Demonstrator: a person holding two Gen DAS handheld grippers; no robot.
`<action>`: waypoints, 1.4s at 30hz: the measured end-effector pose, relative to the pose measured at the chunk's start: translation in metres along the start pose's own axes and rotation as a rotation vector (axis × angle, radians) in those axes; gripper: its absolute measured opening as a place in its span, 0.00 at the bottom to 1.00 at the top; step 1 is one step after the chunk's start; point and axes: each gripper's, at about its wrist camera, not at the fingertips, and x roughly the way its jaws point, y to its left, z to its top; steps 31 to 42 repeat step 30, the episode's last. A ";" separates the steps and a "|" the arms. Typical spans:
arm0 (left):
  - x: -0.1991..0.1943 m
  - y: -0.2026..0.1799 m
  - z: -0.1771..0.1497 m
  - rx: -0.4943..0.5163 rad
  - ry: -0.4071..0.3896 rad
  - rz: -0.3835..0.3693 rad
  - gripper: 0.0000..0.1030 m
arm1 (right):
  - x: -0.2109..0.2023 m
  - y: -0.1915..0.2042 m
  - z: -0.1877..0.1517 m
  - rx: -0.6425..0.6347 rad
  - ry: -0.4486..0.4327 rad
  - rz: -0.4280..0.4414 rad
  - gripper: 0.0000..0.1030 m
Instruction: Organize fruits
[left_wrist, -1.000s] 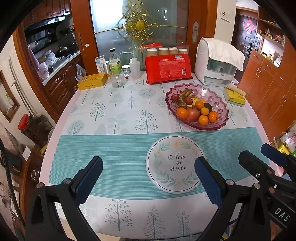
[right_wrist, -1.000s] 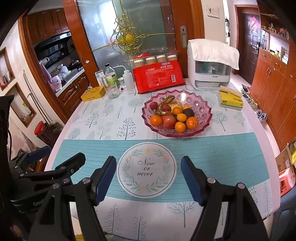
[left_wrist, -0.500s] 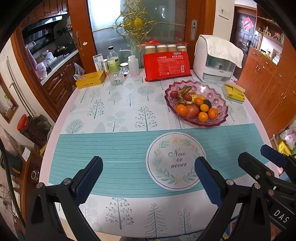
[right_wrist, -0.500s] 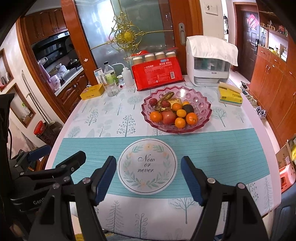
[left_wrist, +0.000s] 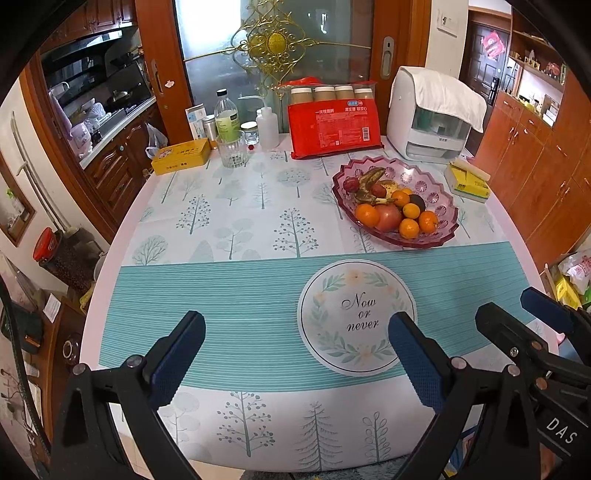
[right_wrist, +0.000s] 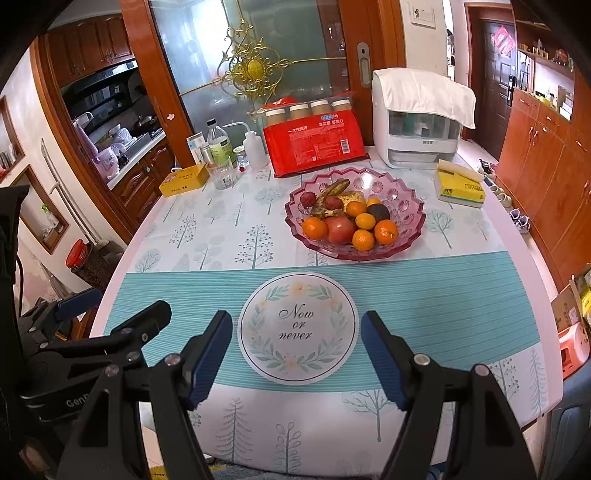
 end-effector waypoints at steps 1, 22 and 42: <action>0.000 0.000 0.000 0.000 0.000 0.001 0.96 | 0.000 0.000 0.000 0.000 0.001 0.002 0.71; 0.005 0.007 -0.004 0.009 0.003 -0.014 0.96 | 0.003 0.009 -0.007 0.012 0.004 -0.018 0.71; 0.009 0.014 -0.005 0.009 0.012 -0.018 0.96 | 0.004 0.012 -0.007 0.008 0.011 -0.022 0.71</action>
